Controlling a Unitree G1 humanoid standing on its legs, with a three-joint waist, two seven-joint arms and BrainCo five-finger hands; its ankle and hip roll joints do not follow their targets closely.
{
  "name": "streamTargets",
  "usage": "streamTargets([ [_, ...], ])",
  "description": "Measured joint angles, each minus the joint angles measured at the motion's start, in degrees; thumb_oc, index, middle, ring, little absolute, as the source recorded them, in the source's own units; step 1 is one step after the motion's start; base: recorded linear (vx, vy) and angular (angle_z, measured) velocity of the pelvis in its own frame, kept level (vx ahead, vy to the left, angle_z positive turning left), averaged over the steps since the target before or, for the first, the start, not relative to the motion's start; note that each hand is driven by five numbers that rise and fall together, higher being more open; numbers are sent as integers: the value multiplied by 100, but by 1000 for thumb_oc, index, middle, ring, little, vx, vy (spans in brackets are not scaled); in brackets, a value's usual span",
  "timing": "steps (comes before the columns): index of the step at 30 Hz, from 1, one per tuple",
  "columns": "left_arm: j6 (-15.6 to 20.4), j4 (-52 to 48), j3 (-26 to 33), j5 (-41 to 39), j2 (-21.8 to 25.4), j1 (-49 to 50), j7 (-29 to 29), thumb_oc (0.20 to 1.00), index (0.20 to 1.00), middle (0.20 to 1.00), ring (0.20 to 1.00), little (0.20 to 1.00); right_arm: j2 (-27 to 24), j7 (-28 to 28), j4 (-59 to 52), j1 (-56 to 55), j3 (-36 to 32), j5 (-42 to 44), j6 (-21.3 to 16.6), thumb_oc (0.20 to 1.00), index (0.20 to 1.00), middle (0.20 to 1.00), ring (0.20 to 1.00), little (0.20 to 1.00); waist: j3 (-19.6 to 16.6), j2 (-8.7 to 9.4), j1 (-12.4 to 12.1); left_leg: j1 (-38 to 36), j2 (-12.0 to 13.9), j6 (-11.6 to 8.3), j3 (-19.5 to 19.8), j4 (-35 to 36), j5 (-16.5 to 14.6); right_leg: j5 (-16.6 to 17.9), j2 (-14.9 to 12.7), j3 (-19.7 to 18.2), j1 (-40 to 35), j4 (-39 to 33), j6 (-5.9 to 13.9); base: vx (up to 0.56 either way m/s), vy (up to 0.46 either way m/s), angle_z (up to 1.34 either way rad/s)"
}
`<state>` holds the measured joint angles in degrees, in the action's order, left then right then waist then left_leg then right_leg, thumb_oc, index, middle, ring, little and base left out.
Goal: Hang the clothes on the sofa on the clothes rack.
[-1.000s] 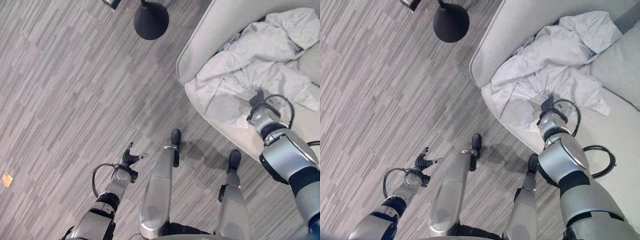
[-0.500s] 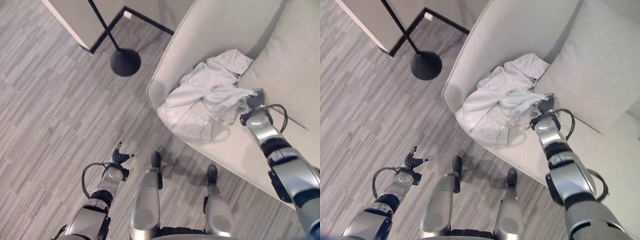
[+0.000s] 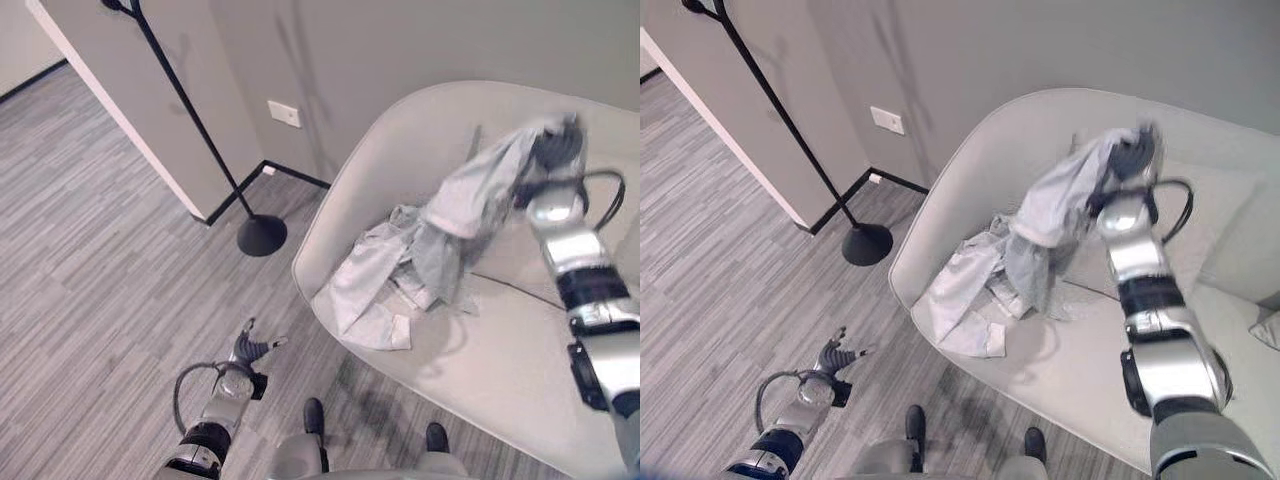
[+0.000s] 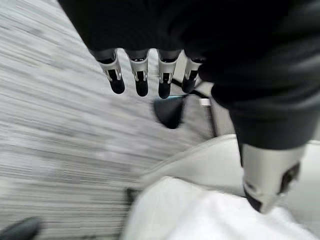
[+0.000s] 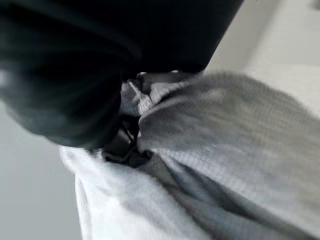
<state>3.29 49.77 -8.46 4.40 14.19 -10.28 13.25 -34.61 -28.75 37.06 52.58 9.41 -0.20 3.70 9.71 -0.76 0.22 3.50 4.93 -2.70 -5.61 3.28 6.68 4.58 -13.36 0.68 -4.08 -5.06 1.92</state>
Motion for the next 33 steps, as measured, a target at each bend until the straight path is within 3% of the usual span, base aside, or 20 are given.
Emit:
streamTargets([
  [2, -94, -11, 318, -186, -160, -66, -31, 1000, 1000, 1000, 1000, 1000, 10, 2, 10, 741, 351, 348, 153, 200, 200, 200, 200, 200, -19, -43, 100, -75, -18, 17, -3, 93, 57, 6, -10, -1, -12, 0, 47, -6, 13, -6],
  [4, -110, -261, 350, -329, -241, -107, -65, 1000, 1000, 1000, 1000, 1000, -5, -138, -62, 1481, 643, 458, -35, 200, 200, 200, 200, 200, -85, -9, 130, -233, 1, 17, -5, 133, 75, -59, -7, -6, -165, -4, 243, 43, 15, -1],
  [8, -96, -719, 405, -328, -253, -147, -50, 1000, 1000, 1000, 1000, 1000, -16, -206, 572, 2912, 1297, 850, -167, 200, 200, 200, 200, 200, -195, 61, 121, -262, 31, -47, 25, 169, 122, -208, 29, -6, -202, -4, 439, 48, 13, 2],
  [13, -98, -626, 636, -259, -189, -421, 443, 1000, 1000, 1000, 1000, 1000, 53, -103, 1685, 4654, 2862, 1517, -215, 200, 200, 200, 200, 200, -327, 174, 190, -331, 207, -79, 61, 167, 143, -234, 209, -4, -273, -5, 453, 9, 2, 0],
  [17, -101, -205, 415, 94, 325, -982, 963, 1000, 1000, 1000, 1000, 1000, 227, -18, 1847, 5518, 3629, 1783, -334, 200, 200, 200, 200, 200, -420, 295, 295, -333, 291, -134, 64, 169, 171, -240, 287, -13, -266, -6, 445, 6, -3, -1],
  [22, -92, 371, -48, 187, 812, -1463, 1317, 1000, 1000, 1000, 1000, 1000, 360, 71, 1679, 5731, 3979, 2063, -438, 200, 200, 200, 200, 200, -702, 447, 414, -335, 293, -166, 44, 169, 151, -258, 281, -27, -257, -6, 416, 3, 3, -1],
  [23, -96, 782, -325, 189, 928, -1692, 1360, 1000, 1000, 1000, 1000, 1000, 376, 76, 1507, 5736, 4018, 2161, -439, 200, 200, 200, 200, 200, -746, 475, 448, -337, 280, -170, 40, 170, 154, -310, 272, -31, -257, -6, 330, 0, 0, 0],
  [28, -102, 1259, -731, 181, 932, -2070, 1395, 1000, 1000, 1000, 1000, 1000, 481, 78, 944, 5743, 4139, 2291, -501, 200, 200, 200, 200, 200, -795, 526, 569, -363, 277, -192, 3, 170, 156, -291, 267, -96, -249, -5, 358, 0, 3, -4],
  [30, -105, 1356, -943, 171, 735, -2251, 1334, 1000, 1000, 1000, 1000, 1000, 548, 74, 709, 5744, 4147, 2395, -570, 200, 200, 200, 200, 200, -819, 557, 625, -372, 278, -196, -22, 171, 156, -286, 269, -138, -236, -4, 366, 0, 2, -7],
  [33, -96, 1403, -1229, 105, 77, -2412, 1147, 1000, 1000, 1000, 1000, 1000, 713, 68, 468, 5740, 4153, 2404, -638, 200, 200, 200, 200, 200, -869, 591, 750, -379, 266, -209, -52, 172, 147, -286, 249, -161, -217, 0, 365, -5, -4, -3],
])
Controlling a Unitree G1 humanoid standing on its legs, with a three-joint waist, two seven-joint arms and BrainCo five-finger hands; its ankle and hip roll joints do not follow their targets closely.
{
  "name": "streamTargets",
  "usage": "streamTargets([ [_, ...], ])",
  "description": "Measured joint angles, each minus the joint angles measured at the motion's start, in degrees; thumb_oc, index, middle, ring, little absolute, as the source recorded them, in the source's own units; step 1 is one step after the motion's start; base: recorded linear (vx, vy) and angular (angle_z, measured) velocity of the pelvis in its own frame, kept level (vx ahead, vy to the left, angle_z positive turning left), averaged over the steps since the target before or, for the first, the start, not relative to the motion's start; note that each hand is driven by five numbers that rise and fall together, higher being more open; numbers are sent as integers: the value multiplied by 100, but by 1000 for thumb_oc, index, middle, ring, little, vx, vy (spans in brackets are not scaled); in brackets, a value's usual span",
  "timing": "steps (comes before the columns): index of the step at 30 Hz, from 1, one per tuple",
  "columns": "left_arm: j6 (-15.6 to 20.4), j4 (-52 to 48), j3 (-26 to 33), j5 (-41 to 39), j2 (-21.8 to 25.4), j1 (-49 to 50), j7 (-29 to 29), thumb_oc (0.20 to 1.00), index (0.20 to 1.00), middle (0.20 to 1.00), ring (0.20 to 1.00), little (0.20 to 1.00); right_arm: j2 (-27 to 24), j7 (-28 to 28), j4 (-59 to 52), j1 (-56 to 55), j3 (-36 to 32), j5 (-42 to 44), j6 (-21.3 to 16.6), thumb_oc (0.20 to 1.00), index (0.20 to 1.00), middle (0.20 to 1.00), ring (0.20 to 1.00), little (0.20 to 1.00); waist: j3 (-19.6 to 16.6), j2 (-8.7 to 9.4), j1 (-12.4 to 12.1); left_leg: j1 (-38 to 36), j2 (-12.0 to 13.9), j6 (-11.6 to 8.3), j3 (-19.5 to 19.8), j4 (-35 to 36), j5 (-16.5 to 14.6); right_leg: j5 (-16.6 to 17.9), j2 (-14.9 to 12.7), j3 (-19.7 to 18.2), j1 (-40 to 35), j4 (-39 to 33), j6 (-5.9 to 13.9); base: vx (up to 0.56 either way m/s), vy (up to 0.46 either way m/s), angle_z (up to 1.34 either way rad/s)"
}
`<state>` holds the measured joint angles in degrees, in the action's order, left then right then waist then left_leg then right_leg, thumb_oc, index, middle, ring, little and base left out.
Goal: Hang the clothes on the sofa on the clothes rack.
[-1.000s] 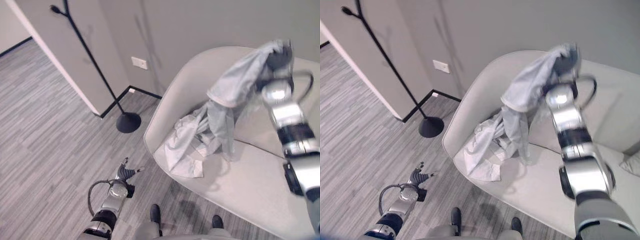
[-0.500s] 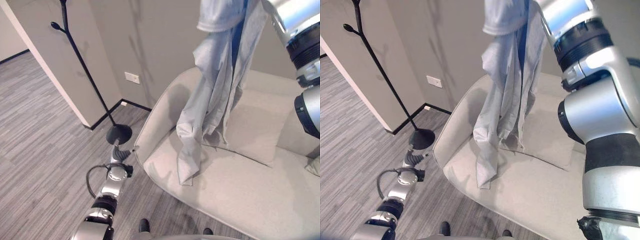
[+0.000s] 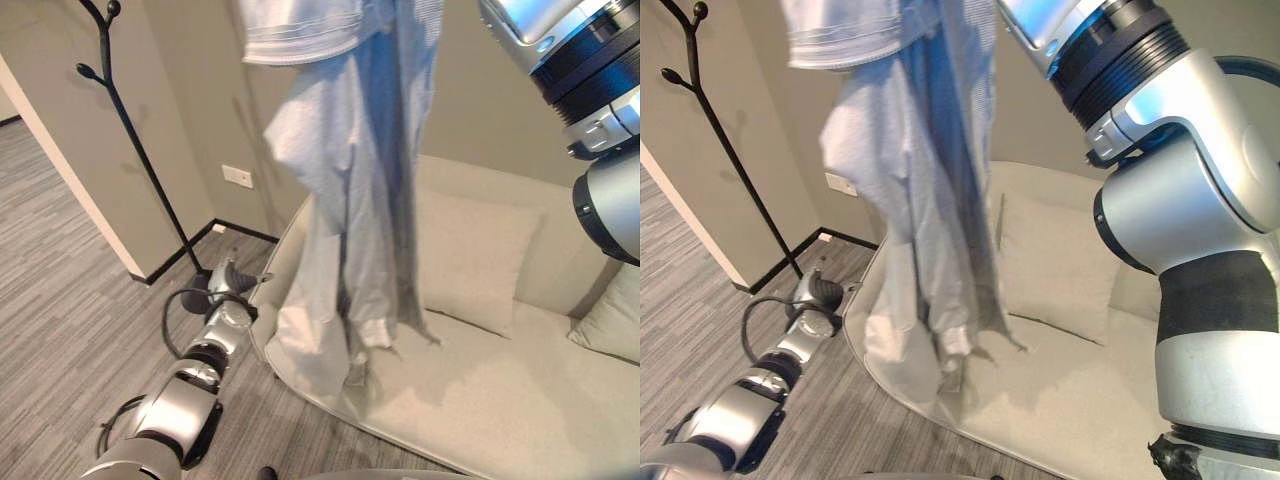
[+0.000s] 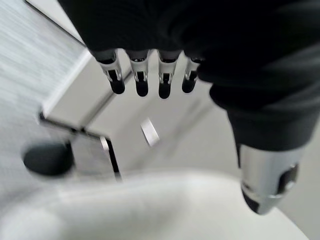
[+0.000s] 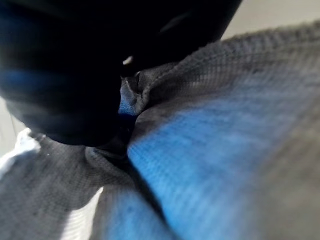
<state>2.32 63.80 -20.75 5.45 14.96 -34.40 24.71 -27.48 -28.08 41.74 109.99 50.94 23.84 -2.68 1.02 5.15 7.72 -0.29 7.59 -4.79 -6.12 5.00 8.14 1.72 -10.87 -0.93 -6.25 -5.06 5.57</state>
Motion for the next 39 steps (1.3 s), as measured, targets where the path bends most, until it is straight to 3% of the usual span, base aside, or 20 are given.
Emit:
streamTargets([
  [2, 8, 204, -230, -43, -612, -200, -188, 1000, 1000, 1000, 1000, 1000, 66, -1, -178, 0, 2, 1, -69, 200, 200, 200, 200, 200, -17, 26, 78, 2, -14, 7, -16, 0, 5, 58, -13, -18, 21, 15, 91, 0, -6, -4],
  [5, 136, 278, -434, -265, -965, -294, -499, 1000, 1000, 1000, 1000, 1000, 147, -18, -314, -10, 8, 3, -232, 200, 200, 200, 200, 200, -53, 78, 232, -1, 1, 8, -78, 1, 4, 69, -4, -83, 53, 9, 109, -5, -10, -12],
  [10, 194, 455, -627, -683, -1606, -679, -808, 1000, 1000, 1000, 1000, 1000, 186, -128, -906, -268, -137, 58, -336, 200, 200, 200, 200, 200, -54, -3, 350, -82, -7, 7, -122, 2, 2, 88, -16, -141, 25, 26, 140, -4, -3, -5],
  [11, 194, 460, -604, -867, -1753, -718, -859, 200, 200, 200, 200, 200, 218, -129, -1001, -341, -225, 41, -324, 200, 200, 200, 200, 200, -57, -9, 428, -87, -6, -27, -139, 2, -24, 80, -21, -156, 66, 33, 133, 0, 0, 0],
  [16, 335, 343, -387, -1525, -2154, -944, -1051, 200, 200, 200, 200, 200, 316, -167, -1162, -599, -382, -27, -326, 200, 200, 200, 200, 200, -53, -92, 572, -92, -38, -34, -138, 3, -28, 0, -60, -183, 69, 9, 113, 0, 22, -2],
  [18, 346, 298, -368, -1580, -2099, -936, -1055, 200, 200, 200, 200, 200, 329, -170, -1048, -631, -420, -29, -320, 200, 200, 200, 200, 200, -54, -139, 586, -96, -35, -34, -138, 3, -28, -3, -70, -180, 60, 12, 120, 4, 85, 0],
  [23, 367, 170, 305, -1572, -1834, -661, -939, 200, 200, 200, 200, 200, 47, -165, -884, -745, -389, -141, -297, 200, 200, 200, 200, 200, -50, -138, 578, -101, -54, -33, -139, 3, -28, 22, -73, -169, 40, 26, 147, 6, 56, -1],
  [25, 358, 184, 312, -1570, -1705, -661, -873, 200, 200, 200, 200, 200, 14, -166, -857, -755, -390, -141, -267, 200, 200, 200, 200, 200, -49, -138, 569, -101, -57, -28, -137, 3, -29, 87, -74, -174, 31, 32, 249, 27, 219, 0],
  [26, 317, -203, 741, -1445, -1612, -369, -907, 200, 200, 200, 200, 200, -147, -120, -994, -907, -480, -245, -298, 200, 200, 200, 200, 200, -22, -93, 481, -91, -107, -9, -69, -48, -107, 136, -76, -127, 67, 109, 312, 31, 288, -17],
  [27, 291, -904, 946, -1380, -1608, -45, -846, 200, 200, 200, 200, 200, -478, -163, -1346, -1074, -429, -323, -296, 200, 200, 200, 200, 200, 46, -32, 443, -198, -95, -24, -10, -18, -154, 94, -47, -147, 75, 180, 240, -2, 191, -27],
  [29, 265, -1374, 1259, -1234, -1273, 385, -701, 200, 200, 200, 200, 200, -1073, -125, -1664, -1463, -499, -575, -229, 200, 200, 200, 200, 200, 68, 34, 347, -210, -149, -28, -54, 2, -153, -45, -92, -191, 83, 160, -51, -6, 267, -18],
  [30, 182, -2247, 1585, -1006, -1139, 818, -604, 200, 200, 200, 200, 200, -1646, -127, -2164, -1840, -753, -790, -156, 200, 200, 200, 200, 200, 163, 75, 336, -189, -224, -12, -60, 2, -153, -91, -162, -188, 100, 159, -170, -4, 148, 3],
  [32, 133, -2701, 1901, -739, -948, 1030, -401, 200, 200, 200, 200, 200, -2286, -182, -2450, -2171, -966, -1055, -54, 200, 200, 200, 200, 200, 275, -5, 284, -171, -363, 37, -44, 3, -173, -45, -290, -186, 106, 163, -296, -63, 206, 6],
  [33, 86, -2866, 2095, -622, -767, 1100, -296, 200, 200, 200, 200, 200, -2419, -183, -2448, -2269, -1033, -1151, 18, 200, 200, 200, 200, 200, 328, -70, 284, -187, -423, 52, -98, 2, -183, 98, -320, -129, 116, 187, -240, -62, 168, -13],
  [34, 41, -3291, 2273, -507, -623, 1295, -193, 200, 200, 200, 200, 200, -2396, -228, -2538, -2456, -1269, -1309, 55, 200, 200, 200, 200, 200, 448, -152, 286, -216, -369, 69, -168, 2, -193, 360, -277, 1, 244, 327, 65, -102, 107, -49],
  [35, 60, -3607, 2589, -368, -542, 1384, -14, 200, 200, 200, 200, 200, -2530, -287, -2650, -2559, -1306, -1436, 135, 200, 200, 200, 200, 200, 622, -292, 200, -250, -260, 114, -283, 3, -224, 684, -159, 27, 297, 270, -128, -103, 103, -66],
  [38, -27, -4054, 3108, -122, -278, 1499, 312, 200, 200, 200, 200, 200, -2475, -285, -2711, -2640, -1476, -1640, 243, 200, 200, 200, 200, 200, 960, -415, 63, -327, -162, 208, -550, -94, -331, 1313, -27, 347, 422, 166, -207, -180, 113, -74],
  [39, -137, -4228, 3259, 78, -257, 1497, 436, 200, 200, 200, 200, 200, -2453, -227, -2773, -2940, -1900, -1774, 305, 200, 200, 200, 200, 200, 1034, -563, 5, -118, -133, 467, -694, -172, -296, 663, 79, 697, 661, 747, 329, -218, 121, -54],
])
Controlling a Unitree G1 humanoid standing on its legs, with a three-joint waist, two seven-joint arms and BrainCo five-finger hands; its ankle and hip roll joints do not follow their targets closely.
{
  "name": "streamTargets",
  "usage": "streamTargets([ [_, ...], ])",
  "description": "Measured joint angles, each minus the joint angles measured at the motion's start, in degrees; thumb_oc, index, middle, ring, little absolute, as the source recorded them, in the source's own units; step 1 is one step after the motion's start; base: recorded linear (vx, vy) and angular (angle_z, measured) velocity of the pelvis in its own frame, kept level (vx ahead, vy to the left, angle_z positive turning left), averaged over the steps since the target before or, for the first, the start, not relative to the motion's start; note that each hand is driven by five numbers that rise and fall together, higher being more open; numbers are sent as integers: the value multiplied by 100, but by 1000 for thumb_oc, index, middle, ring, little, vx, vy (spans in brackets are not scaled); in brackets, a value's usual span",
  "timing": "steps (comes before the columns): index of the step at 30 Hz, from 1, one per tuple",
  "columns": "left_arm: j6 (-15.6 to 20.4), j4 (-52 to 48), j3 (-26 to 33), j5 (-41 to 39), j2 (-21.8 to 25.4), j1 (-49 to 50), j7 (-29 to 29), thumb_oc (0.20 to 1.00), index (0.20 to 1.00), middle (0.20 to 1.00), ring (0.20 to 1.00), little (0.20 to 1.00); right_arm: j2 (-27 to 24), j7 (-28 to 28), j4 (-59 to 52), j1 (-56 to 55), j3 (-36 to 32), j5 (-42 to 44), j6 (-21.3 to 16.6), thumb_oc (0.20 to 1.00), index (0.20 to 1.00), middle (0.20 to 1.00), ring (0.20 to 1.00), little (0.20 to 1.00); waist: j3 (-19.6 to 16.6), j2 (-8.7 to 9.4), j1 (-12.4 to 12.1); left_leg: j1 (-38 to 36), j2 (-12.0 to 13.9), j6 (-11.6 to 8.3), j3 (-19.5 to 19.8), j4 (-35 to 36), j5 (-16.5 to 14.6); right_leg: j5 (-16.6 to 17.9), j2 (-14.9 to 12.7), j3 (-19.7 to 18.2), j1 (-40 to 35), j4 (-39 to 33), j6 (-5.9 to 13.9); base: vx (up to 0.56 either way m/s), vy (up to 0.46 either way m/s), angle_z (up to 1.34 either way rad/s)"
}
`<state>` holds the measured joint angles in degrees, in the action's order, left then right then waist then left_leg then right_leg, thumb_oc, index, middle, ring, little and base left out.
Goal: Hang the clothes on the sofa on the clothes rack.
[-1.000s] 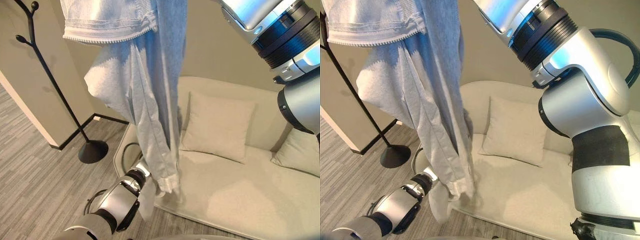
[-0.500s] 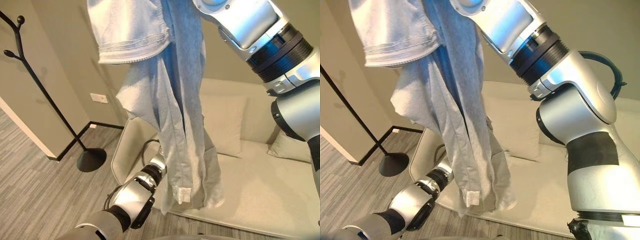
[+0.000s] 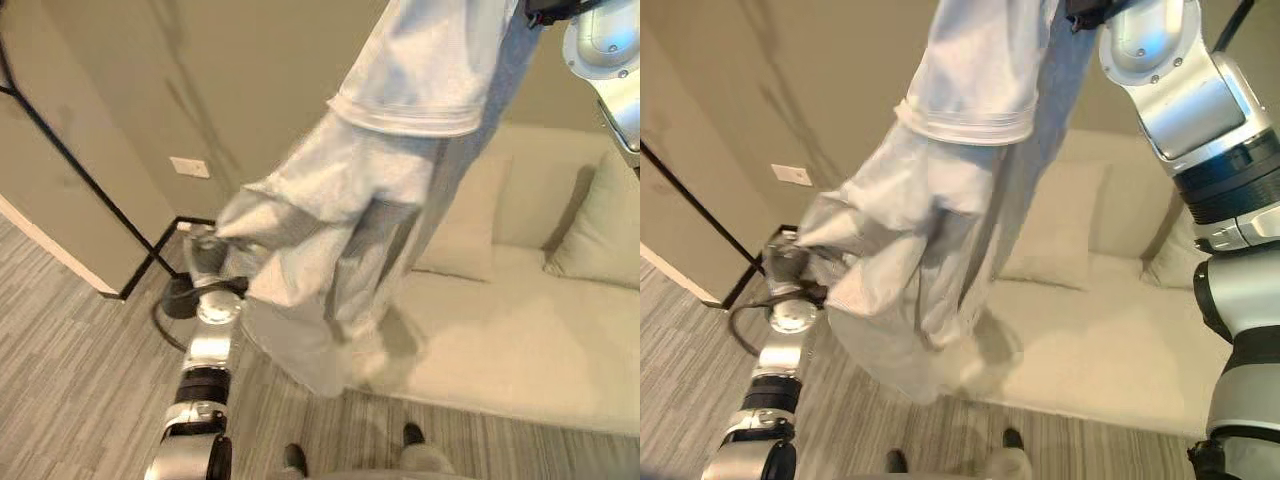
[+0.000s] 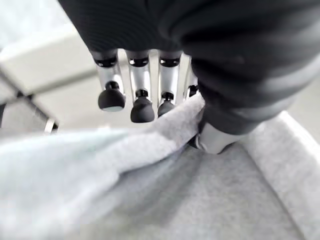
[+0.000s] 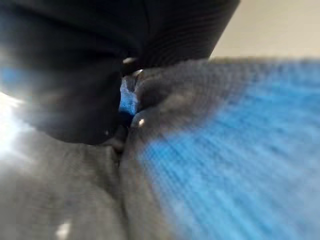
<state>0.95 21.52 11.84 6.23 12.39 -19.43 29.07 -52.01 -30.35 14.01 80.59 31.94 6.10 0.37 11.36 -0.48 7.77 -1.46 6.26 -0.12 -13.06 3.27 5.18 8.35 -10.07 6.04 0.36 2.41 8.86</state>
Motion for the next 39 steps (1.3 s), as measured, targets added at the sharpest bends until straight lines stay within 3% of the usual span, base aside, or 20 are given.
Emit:
streamTargets([
  [1, -76, -506, 79, 254, -27, 35, 214, 200, 200, 200, 200, 200, -68, -20, -148, -224, -283, -166, 119, 200, 200, 200, 200, 200, 111, 122, -244, -239, -15, -184, -47, 80, 121, -753, 261, 240, -123, 641, -539, -274, 89, -17],
  [2, -104, -507, 131, 301, 20, 42, 275, 200, 200, 200, 200, 200, -32, -11, -135, -243, -279, -170, 153, 200, 200, 200, 200, 200, 127, 116, -228, -266, -136, -168, -8, 74, 93, -674, 187, 203, -434, 159, -411, -356, 115, -23],
  [3, -186, -730, 120, 435, 176, 104, 294, 200, 200, 200, 200, 200, -111, -5, -346, -343, -370, -181, 257, 200, 200, 200, 200, 200, 119, -32, -408, 28, -112, 167, -117, -11, 17, -1172, 295, 283, -72, 731, 318, -428, 121, -36],
  [4, -216, -1338, 223, 626, 560, 162, 296, 200, 200, 200, 200, 200, -425, -26, -819, -358, -532, -298, 275, 200, 200, 200, 200, 200, 199, 23, -715, 460, 272, -226, -259, -649, -20, -1872, 724, 176, 820, 2816, 113, -235, 5, -72],
  [5, -244, -1601, 666, 782, 818, 160, 315, 200, 200, 200, 200, 200, -424, -30, -951, -413, -541, -356, 284, 200, 200, 200, 200, 200, 410, 237, -846, 347, 300, -316, -171, -878, -64, -1933, 1301, -348, 624, 3208, -309, -347, -82, -53],
  [6, -297, -1515, 940, 856, 1023, 110, 507, 200, 200, 200, 200, 200, -238, 38, -928, -487, -501, -397, 282, 200, 200, 200, 200, 200, 426, 386, -829, 359, 181, -322, -46, -1150, -72, -2018, 1277, -316, 88, 2486, -943, -355, -112, 12],
  [7, -411, -1188, 1070, 871, 1524, -14, 717, 200, 200, 200, 200, 200, 79, 64, -901, -594, -516, -417, 286, 200, 200, 200, 200, 200, 380, 484, -904, 681, 20, -409, 248, -1709, -135, -1984, 1237, -558, -728, 1231, -1019, -345, -108, 24],
  [10, -362, -1322, 1323, 1089, 2135, -89, 942, 200, 200, 200, 200, 200, 189, 59, -1473, -1011, -1094, -704, 282, 200, 200, 200, 200, 200, 222, 415, -1052, 649, -549, -456, 318, -497, -84, -1648, 1200, -529, -931, 304, -1154, -201, -45, 11],
  [15, -340, -1441, 1230, 1289, 2265, -69, 1022, 200, 200, 200, 200, 200, 230, 130, -1887, -1882, -1506, -954, 288, 200, 200, 200, 200, 200, 109, 216, -1060, 219, -780, 107, 341, 61, 340, -1553, 1432, -612, -1188, -50, -1151, -247, -18, 4],
  [17, -319, -1552, 1020, 1304, 2355, 22, 965, 200, 200, 200, 200, 200, 759, 277, -2915, -3136, -2645, -1202, 259, 200, 200, 200, 200, 200, 135, 420, -1074, 400, -906, 14, 731, -138, 564, -1539, 1316, -591, -1155, -60, -1177, -34, 1, 22],
  [20, -360, -1431, 1039, 1311, 2359, 89, 940, 200, 200, 200, 200, 200, 818, 429, -2818, -3501, -2672, -1425, 286, 200, 200, 200, 200, 200, 275, 214, -970, 300, -900, -135, 721, -10, 232, -1411, 1207, -456, -1228, -162, -1225, -281, 172, 23],
  [21, -358, -1535, 1114, 1406, 2525, 50, 931, 200, 200, 200, 200, 200, 907, 466, -3074, -4149, -2912, -1507, 327, 200, 200, 200, 200, 200, 296, 596, -866, 359, -949, -225, -1, -240, -164, -1295, 871, -206, -1375, -483, -1155, -242, 341, 47],
  [22, -347, -1526, 1132, 1483, 2589, -25, 932, 200, 200, 200, 200, 200, 902, 540, -3131, -4382, -3004, -1530, 301, 200, 200, 200, 200, 200, 327, 711, -805, 476, -838, -138, 14, -748, -306, -1275, 783, -93, -1381, -492, -1164, -276, 441, 60],
  [25, -300, -1821, 1331, 1544, 2649, -105, 942, 200, 200, 200, 200, 200, 1030, 691, -3261, -4615, -3137, -1661, 403, 200, 200, 200, 200, 200, 272, 577, -464, 486, 570, -228, 331, -1686, -653, -1213, 743, 108, -1399, -604, -1148, -119, 276, 39],
  [30, -145, -1778, 813, 1745, 2620, -524, 863, 200, 200, 200, 200, 200, 970, 677, -3066, -4859, -4041, -1986, 430, 200, 200, 200, 200, 200, 214, 412, -227, 269, 1475, -557, 679, -719, -109, -1109, 306, -106, -1327, -444, -939, -57, 378, 38],
  [31, -131, -1727, 741, 1746, 2516, -538, 852, 200, 200, 200, 200, 200, 943, 686, -3043, -4926, -4070, -2079, 406, 200, 200, 200, 200, 200, 159, 302, -236, 230, 1501, -353, 870, -575, 488, -1075, 148, -74, -1290, -317, -837, -112, 679, 13],
  [34, -203, -1615, 575, 1748, 2400, -778, 787, 200, 200, 200, 200, 200, 1460, 686, -2988, -4995, -3848, -2304, 425, 200, 200, 200, 200, 200, 21, 87, -221, -133, 842, -422, 1504, -181, 19, -1094, -545, -576, -620, 652, -505, -188, 802, 7],
  [36, -195, -1691, 608, 1744, 2263, -875, 762, 200, 200, 200, 200, 200, 1851, 727, -2980, -4906, -3753, -2419, 420, 200, 200, 200, 200, 200, -6, 163, -343, 174, 340, -532, 1201, -822, -209, 591, -815, -351, -632, 79, -1191, -179, 892, 5],
  [38, -90, -1668, 293, 1746, 2377, -828, 825, 200, 200, 200, 200, 200, 2162, 725, -3059, -4971, -3776, -2529, 463, 200, 200, 200, 200, 200, -7, 86, -604, 133, 43, -373, 780, -1080, -208, 2130, -1160, -439, -459, 49, -915, -234, 756, -18],
  [39, -54, -1706, 172, 1755, 2437, -792, 851, 200, 200, 200, 200, 200, 2263, 677, -3295, -5027, -3913, -2558, 477, 200, 200, 200, 200, 200, -57, -25, -588, -114, -119, -179, 694, -711, -316, 1942, -1264, -38, -250, 71, -834, -237, 595, -50],
])
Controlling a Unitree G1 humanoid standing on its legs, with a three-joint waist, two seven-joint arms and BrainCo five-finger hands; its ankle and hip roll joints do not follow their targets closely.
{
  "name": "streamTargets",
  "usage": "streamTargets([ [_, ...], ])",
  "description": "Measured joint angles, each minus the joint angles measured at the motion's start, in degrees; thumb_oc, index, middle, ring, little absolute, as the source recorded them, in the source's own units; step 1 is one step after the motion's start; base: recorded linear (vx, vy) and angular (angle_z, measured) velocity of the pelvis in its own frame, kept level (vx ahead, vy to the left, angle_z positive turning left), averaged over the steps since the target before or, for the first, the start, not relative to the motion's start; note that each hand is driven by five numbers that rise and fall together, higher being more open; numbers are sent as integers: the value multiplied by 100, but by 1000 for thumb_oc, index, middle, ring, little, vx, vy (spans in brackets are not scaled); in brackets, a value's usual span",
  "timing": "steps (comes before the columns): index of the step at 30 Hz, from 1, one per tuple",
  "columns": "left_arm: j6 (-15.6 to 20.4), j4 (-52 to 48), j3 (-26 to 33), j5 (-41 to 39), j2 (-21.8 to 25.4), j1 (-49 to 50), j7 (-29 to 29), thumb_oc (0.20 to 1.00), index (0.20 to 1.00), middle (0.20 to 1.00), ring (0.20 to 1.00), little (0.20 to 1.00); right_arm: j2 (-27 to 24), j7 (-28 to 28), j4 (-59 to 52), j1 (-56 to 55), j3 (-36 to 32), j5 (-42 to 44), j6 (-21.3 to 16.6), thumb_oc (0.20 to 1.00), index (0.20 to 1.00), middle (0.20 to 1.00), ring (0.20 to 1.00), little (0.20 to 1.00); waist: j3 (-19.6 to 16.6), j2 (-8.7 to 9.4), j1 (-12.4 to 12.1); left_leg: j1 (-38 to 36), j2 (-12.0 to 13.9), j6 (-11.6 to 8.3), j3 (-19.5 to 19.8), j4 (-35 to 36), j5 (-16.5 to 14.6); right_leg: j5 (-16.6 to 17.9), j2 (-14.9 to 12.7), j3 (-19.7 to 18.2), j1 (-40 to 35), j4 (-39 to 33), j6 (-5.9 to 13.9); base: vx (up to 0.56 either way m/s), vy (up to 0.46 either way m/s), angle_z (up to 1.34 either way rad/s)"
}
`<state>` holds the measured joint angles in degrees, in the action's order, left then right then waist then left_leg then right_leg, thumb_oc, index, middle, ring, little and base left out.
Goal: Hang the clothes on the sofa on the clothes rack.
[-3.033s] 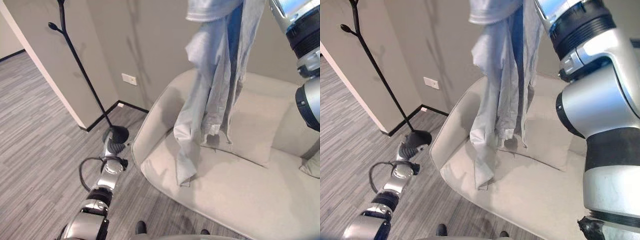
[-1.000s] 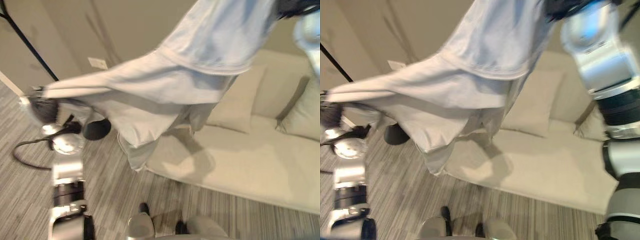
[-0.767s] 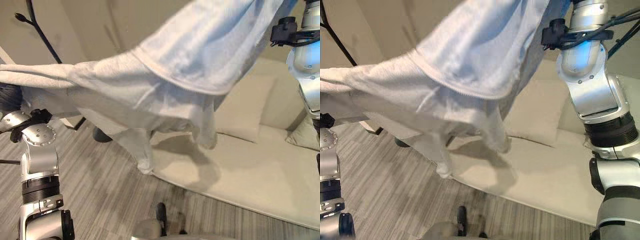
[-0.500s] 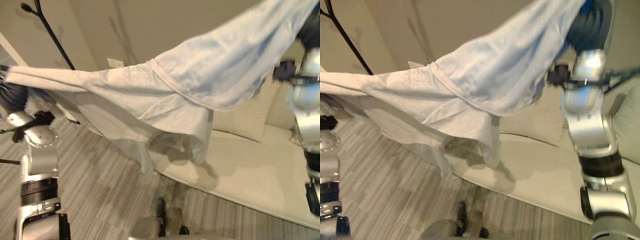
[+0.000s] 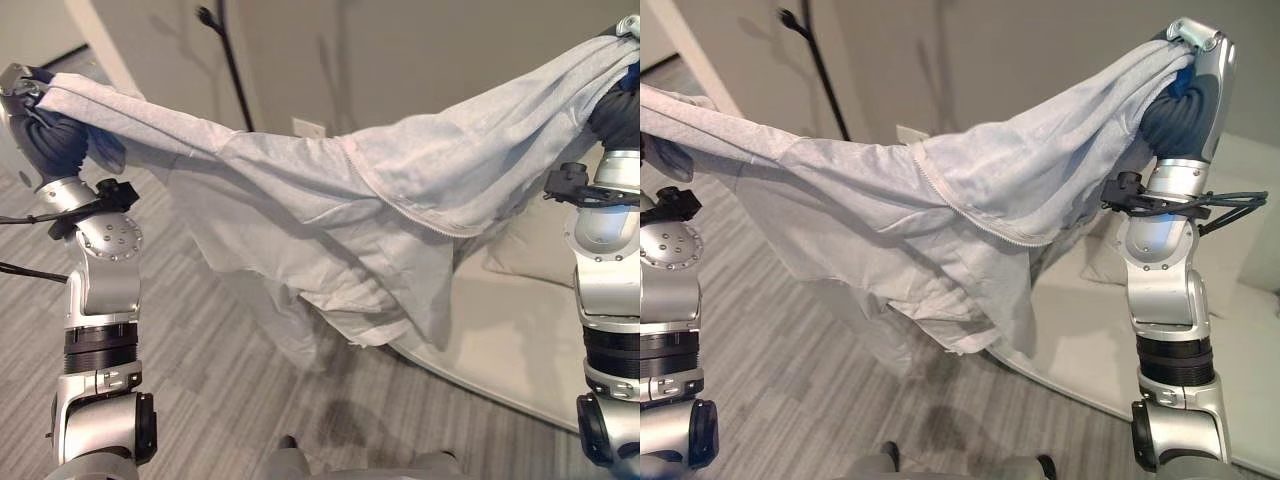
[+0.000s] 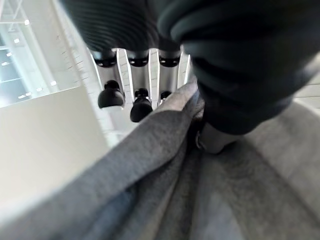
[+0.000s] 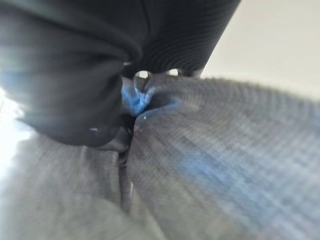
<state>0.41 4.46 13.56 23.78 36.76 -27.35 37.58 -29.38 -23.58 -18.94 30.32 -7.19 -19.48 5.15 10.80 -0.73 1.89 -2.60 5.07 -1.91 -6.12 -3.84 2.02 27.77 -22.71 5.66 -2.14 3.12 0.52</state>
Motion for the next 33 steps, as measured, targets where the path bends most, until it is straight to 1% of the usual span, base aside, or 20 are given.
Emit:
streamTargets([
  [1, 38, 71, 68, 37, 156, 71, 58, 200, 200, 200, 200, 200, -39, 14, 92, 242, 134, -85, -41, 200, 200, 200, 200, 200, 45, -48, -81, -51, -97, 276, -242, 90, -203, -866, 149, 146, 218, -114, 170, -240, 556, -35],
  [2, 10, 144, 166, 42, 71, 81, 53, 200, 200, 200, 200, 200, -132, 26, 120, 259, 169, -88, -30, 200, 200, 200, 200, 200, 97, -135, 6, -160, -172, 279, -187, 326, -204, -1561, 496, 107, 317, -129, 6, -231, 500, -8],
  [3, -22, 146, 235, 43, -62, 81, 53, 200, 200, 200, 200, 200, -282, 21, 189, 210, 167, -88, -23, 200, 200, 200, 200, 200, 122, -168, 170, -209, -291, 290, -69, 467, -196, -1877, 1010, -129, 356, -95, 57, -152, 355, 54],
  [4, -28, 151, 210, 48, -239, 75, 56, 200, 200, 200, 200, 200, -578, 23, 353, 122, 179, -85, 31, 200, 200, 200, 200, 200, 169, -165, 210, -379, -380, 288, -40, 533, -195, -2429, 1608, -406, 346, 411, 425, -98, 260, 58],
  [5, -26, 149, 201, 51, -276, 107, 57, 200, 200, 200, 200, 200, -781, 24, 371, 37, 189, -86, 56, 200, 200, 200, 200, 200, 168, -153, 184, -554, -444, 287, -28, 594, -194, -2773, 1955, -319, 278, 799, 204, -43, 144, 19],
  [6, -25, 131, 229, 58, -232, 211, 78, 200, 200, 200, 200, 200, -872, 26, 380, 47, 188, -88, 43, 200, 200, 200, 200, 200, 136, -122, 101, -640, -583, 281, -36, 577, -200, -2864, 1950, -60, 220, 765, 13, -71, 216, -17],
  [7, -16, 98, 262, 185, -172, 326, 111, 200, 200, 200, 200, 200, -927, -1, 342, 42, 1, -101, -31, 200, 200, 200, 200, 200, 97, -111, 9, -580, -697, 282, -78, 516, -201, -2875, 1862, -81, 87, 543, 97, -20, 68, -18],
  [9, -15, 90, 335, 221, -155, 279, 117, 200, 200, 200, 200, 200, -950, -77, 405, 49, -120, -173, -28, 200, 200, 200, 200, 200, 49, -119, 60, -557, -746, 294, 24, 689, -225, -2807, 1843, -226, 46, 217, 224, -10, 34, 10],
  [11, -28, 71, 411, 220, -102, 271, 125, 200, 200, 200, 200, 200, -933, -77, 568, 48, -20, -189, -28, 200, 200, 200, 200, 200, 46, -2, 36, -497, -746, 395, -33, 786, -158, -2655, 1844, -318, 30, -93, 315, 0, 0, -8],
  [14, -25, 69, 408, 221, -99, 283, 121, 200, 200, 200, 200, 200, -931, -63, 628, 47, 8, -190, -46, 200, 200, 200, 200, 200, 14, 76, 96, -490, -728, 392, -71, 794, -160, -2574, 1868, -351, -15, -234, 299, 0, 0, -10],
  [21, -24, 68, 405, 219, -122, 306, 103, 200, 200, 200, 200, 200, -930, -76, 625, 15, -21, -193, -44, 200, 200, 200, 200, 200, -15, 125, 245, -450, -666, 386, -36, 788, -141, -2448, 1960, -370, -63, -409, 262, 5, 81, -2],
  [22, 13, 118, 396, 226, -241, 368, 106, 200, 200, 200, 200, 200, -967, -90, 603, -36, -17, -215, -48, 200, 200, 200, 200, 200, -12, 115, 269, -402, -660, 388, 10, 781, -148, -2533, 2006, -391, 29, -202, 248, 1, -3, 43],
  [23, -11, 112, 291, 212, -319, 455, 85, 200, 200, 200, 200, 200, -967, -113, 620, -194, -20, -258, -39, 200, 200, 200, 200, 200, -15, 124, 455, -455, -652, 393, 257, 784, -121, -2607, 2032, -520, -58, -136, 281, -1, -1, 55],
  [25, -33, 112, 233, 214, -311, 522, 47, 200, 200, 200, 200, 200, -966, -109, 636, -192, -17, -258, -30, 200, 200, 200, 200, 200, -20, 192, 471, -480, -655, 387, 268, 785, -110, -2621, 2037, -528, -115, -225, 279, 154, -68, 30],
  [26, -36, 113, 226, 213, -312, 524, 46, 200, 200, 200, 200, 200, -965, -109, 629, -177, -17, -279, -51, 200, 200, 200, 200, 200, -18, 223, 441, -469, -641, 373, 272, 788, -102, -2597, 2057, -517, -176, -355, 257, 522, -77, 6],
  [27, -54, 74, 191, 216, -338, 492, 3, 200, 200, 200, 200, 200, -898, -100, 597, -246, -76, -317, -65, 200, 200, 200, 200, 200, 7, 259, 358, -300, -574, 181, 312, 517, -192, -2748, 2005, -504, -231, -363, 75, 641, -51, 26],
  [28, -50, -30, 65, 219, -402, 411, -49, 200, 200, 200, 200, 200, -642, -125, 568, -402, -227, -364, -71, 200, 200, 200, 200, 200, 72, 464, 253, 157, -630, -91, 400, -391, -440, -2879, 1919, -511, -276, -349, -93, 410, 126, 35],
  [29, 39, 27, -242, 269, -416, 284, -111, 200, 200, 200, 200, 200, -501, -214, 1136, -303, -207, -358, -57, 200, 200, 200, 200, 200, 118, 719, -24, 952, -522, -143, 320, -1011, -989, -2866, 1879, -626, -344, -477, 18, 441, 187, 16],
  [31, -25, 62, -317, 267, -179, 208, -192, 200, 200, 200, 200, 200, -725, -122, 1893, 83, -1, -346, -50, 200, 200, 200, 200, 200, 157, 668, -294, 1384, -294, -173, 468, 29, -675, -2870, 1981, -675, -268, -488, 15, 282, 140, -16],
  [33, -46, 86, -178, 264, 27, 202, -172, 200, 200, 200, 200, 200, -679, -122, 1927, 34, 7, -332, -41, 200, 200, 200, 200, 200, 164, 661, -507, 1542, -203, -241, 552, 116, -503, -2904, 1926, -893, -300, -484, -99, 282, 219, -52],
])
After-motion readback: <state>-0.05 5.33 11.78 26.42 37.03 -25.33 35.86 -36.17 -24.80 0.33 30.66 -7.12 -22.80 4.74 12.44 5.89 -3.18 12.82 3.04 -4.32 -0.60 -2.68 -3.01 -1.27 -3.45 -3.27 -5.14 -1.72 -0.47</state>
